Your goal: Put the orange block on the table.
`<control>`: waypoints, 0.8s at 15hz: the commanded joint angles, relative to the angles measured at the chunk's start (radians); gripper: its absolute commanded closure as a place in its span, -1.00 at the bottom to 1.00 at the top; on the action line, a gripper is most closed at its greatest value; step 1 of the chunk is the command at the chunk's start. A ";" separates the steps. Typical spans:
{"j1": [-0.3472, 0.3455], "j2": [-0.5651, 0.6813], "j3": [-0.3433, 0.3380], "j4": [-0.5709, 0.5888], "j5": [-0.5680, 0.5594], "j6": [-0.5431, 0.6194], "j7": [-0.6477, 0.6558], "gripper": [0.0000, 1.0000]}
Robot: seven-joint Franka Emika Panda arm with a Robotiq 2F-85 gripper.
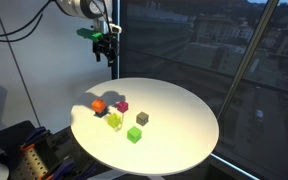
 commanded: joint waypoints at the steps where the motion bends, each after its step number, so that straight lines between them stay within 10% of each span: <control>1: 0.000 0.010 0.004 -0.017 0.017 0.064 -0.028 -1.00; 12: 0.003 0.027 0.003 -0.029 0.000 0.084 -0.003 -1.00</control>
